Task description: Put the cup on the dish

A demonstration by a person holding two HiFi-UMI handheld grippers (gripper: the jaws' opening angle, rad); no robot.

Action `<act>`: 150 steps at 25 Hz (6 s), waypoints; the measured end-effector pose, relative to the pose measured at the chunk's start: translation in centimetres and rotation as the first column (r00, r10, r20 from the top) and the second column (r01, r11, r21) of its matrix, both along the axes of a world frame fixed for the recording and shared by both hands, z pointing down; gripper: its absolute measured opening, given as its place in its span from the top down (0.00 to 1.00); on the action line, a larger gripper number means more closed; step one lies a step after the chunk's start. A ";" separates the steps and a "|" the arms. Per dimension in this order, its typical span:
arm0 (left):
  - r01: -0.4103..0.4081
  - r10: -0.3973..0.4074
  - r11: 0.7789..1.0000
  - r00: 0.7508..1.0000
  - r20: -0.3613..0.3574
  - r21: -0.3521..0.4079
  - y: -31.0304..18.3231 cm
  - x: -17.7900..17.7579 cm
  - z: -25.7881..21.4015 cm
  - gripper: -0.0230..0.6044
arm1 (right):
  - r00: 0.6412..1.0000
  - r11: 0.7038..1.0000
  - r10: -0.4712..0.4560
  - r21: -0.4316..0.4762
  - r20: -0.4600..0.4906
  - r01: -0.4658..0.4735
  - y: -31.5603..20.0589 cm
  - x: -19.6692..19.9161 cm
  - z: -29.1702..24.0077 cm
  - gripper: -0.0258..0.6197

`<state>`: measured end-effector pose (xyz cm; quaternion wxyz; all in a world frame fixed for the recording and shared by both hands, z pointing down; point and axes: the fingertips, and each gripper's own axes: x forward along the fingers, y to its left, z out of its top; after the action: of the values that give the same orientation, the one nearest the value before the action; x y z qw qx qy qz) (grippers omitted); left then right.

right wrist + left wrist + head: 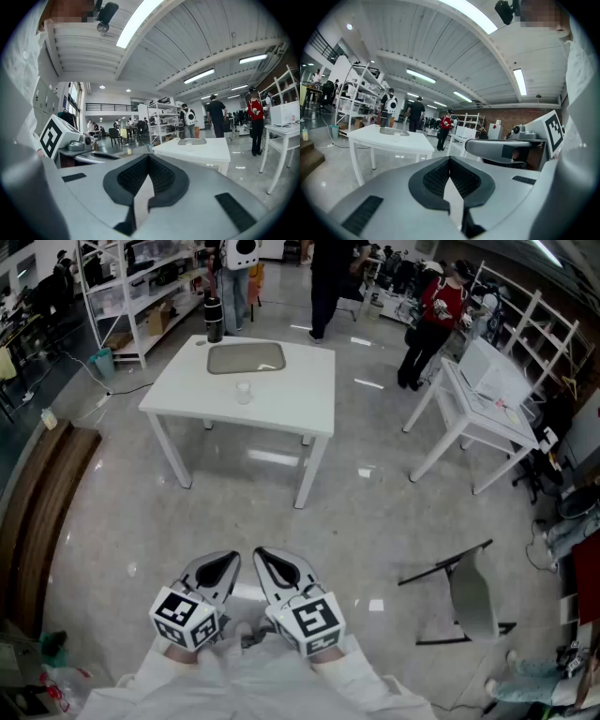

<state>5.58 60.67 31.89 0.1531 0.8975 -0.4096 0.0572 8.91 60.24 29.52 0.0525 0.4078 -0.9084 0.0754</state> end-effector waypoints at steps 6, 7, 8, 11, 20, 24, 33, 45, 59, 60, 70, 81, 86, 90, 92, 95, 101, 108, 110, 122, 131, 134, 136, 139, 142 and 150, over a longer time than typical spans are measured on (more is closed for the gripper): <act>0.011 -0.011 1.000 1.000 0.003 -0.006 -0.7 0.3 0.4 0.95 | 1.000 1.000 -0.018 -0.003 -0.019 0.018 -0.4 0.3 0.3 0.94; 0.014 -0.014 1.000 1.000 0.003 -0.009 -0.8 0.3 0.5 0.95 | 1.000 1.000 -0.021 -0.006 -0.017 0.021 -0.5 0.2 0.4 0.94; 0.016 -0.016 1.000 1.000 0.003 -0.011 -1.0 0.3 0.5 0.95 | 1.000 1.000 -0.023 -0.008 -0.016 0.023 -0.6 0.2 0.5 0.94; 0.021 -0.021 1.000 1.000 0.002 -0.004 -1.3 0.5 0.3 0.95 | 0.999 0.999 -0.033 -0.015 -0.023 0.032 -0.7 0.2 0.6 0.94; 0.048 -0.048 0.999 0.999 -0.024 0.012 -3.2 1.2 0.6 0.95 | 1.000 0.999 -0.022 0.038 0.013 0.022 -3.1 1.6 0.0 0.94; 0.092 -0.092 0.995 0.995 -0.021 -0.027 -3.5 0.8 2.1 0.95 | 1.000 1.000 0.003 -0.003 0.007 -0.003 -3.8 3.2 1.2 0.94; 0.039 -0.040 0.999 0.999 -0.034 -0.038 -7.9 1.6 2.6 0.95 | 0.997 0.997 -0.076 -0.031 0.011 0.076 -7.5 1.8 2.4 0.94; -0.040 0.039 0.998 0.999 -0.026 -0.052 -23.5 -3.1 2.6 0.95 | 0.999 1.000 -0.018 -0.027 -0.037 0.017 -23.1 -3.1 2.5 0.94; -0.111 0.109 0.992 0.994 -0.025 -0.066 -35.2 -6.4 2.7 0.95 | 0.999 0.999 0.012 -0.046 -0.044 -0.015 -35.0 -7.4 2.7 0.94; -0.110 0.109 0.992 0.994 -0.024 -0.069 -35.6 -6.5 2.9 0.95 | 0.999 0.999 0.011 -0.048 -0.043 -0.013 -35.5 -7.5 2.8 0.94; -0.077 0.076 0.994 0.997 -0.015 -0.080 -42.7 -7.9 3.6 0.95 | 1.000 0.998 -0.019 -0.060 -0.023 0.017 -42.6 -8.8 3.6 0.94; -0.019 0.019 0.997 1.000 0.000 -0.069 -55.3 -5.8 3.4 0.95 | 0.995 0.993 -0.092 -0.077 -0.035 0.089 -55.4 -6.6 4.2 0.94; 0.047 -0.047 0.997 0.999 0.000 -0.059 -60.1 -5.2 3.3 0.95 | 0.989 0.987 -0.144 -0.078 -0.033 0.141 -60.1 -5.9 4.0 0.94; 0.078 -0.078 0.995 0.997 -0.006 -0.067 -62.6 -4.9 3.8 0.95 | 0.984 0.983 -0.174 -0.072 -0.042 0.170 -62.5 -5.4 4.5 0.94; 0.087 -0.087 0.994 0.996 -0.003 -0.065 -63.4 -4.6 3.8 0.95 | 0.983 0.981 -0.182 -0.076 -0.037 0.179 -63.3 -5.2 4.7 0.94; 0.094 -0.094 0.993 0.996 -0.003 -0.072 -64.2 -4.1 4.1 0.95 | 0.980 0.977 -0.196 -0.090 -0.031 0.192 -64.1 -5.1 5.2 0.94; 0.095 -0.094 0.992 0.995 0.013 -0.086 -64.8 -4.7 4.2 0.95 | 0.980 0.976 -0.198 -0.098 -0.015 0.196 -65.0 -5.7 5.1 0.94; 0.073 -0.073 0.992 0.997 0.008 -0.107 -65.0 -5.6 4.9 0.95 | 0.985 0.978 -0.171 -0.121 -0.002 0.170 -65.0 -5.8 5.9 0.94; 0.064 -0.063 0.992 0.998 0.011 -0.109 -65.1 -5.9 4.9 0.95 | 0.988 0.979 -0.153 -0.134 0.002 0.152 -65.1 -5.7 6.1 0.94; -0.010 0.013 0.989 1.000 0.024 -0.146 -66.1 -7.7 5.3 0.95 | 0.993 0.981 -0.115 -0.160 -0.002 0.113 -65.4 -6.2 6.6 0.94; -0.014 0.019 0.980 0.999 0.028 -0.201 -66.0 -9.4 8.3 0.95 | 0.994 0.968 -0.105 -0.228 -0.007 0.101 -65.3 -7.2 8.6 0.94; -0.008 0.013 0.975 1.000 0.021 -0.221 -66.0 -9.6 9.1 0.95 | 0.994 0.968 -0.106 -0.229 -0.015 0.100 -65.2 -7.2 9.1 0.94; -0.008 0.012 0.971 1.000 0.017 -0.237 -66.0 -9.7 9.5 0.95 | 0.995 0.966 -0.102 -0.240 -0.021 0.094 -65.1 -7.2 9.5 0.94; -0.018 0.021 0.966 1.000 0.010 -0.257 -66.2 -9.7 10.4 0.95 | 0.994 0.959 -0.113 -0.264 -0.011 0.106 -65.1 -7.2 10.4 0.94; -0.031 0.035 0.962 0.999 0.008 -0.270 -66.0 -9.3 11.2 0.95 | 0.993 0.959 -0.117 -0.264 -0.027 0.106 -65.1 -6.9 11.3 0.93; -0.017 0.016 0.949 1.000 -0.006 -0.315 -65.8 -9.0 13.2 0.95 | 0.993 0.933 -0.112 -0.348 -0.029 0.095 -65.4 -6.4 14.4 0.76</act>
<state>-3.41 -5.14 45.13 0.2944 0.8651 -0.3876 0.1213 2.53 -5.15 43.93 0.1494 0.3458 -0.8996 0.2211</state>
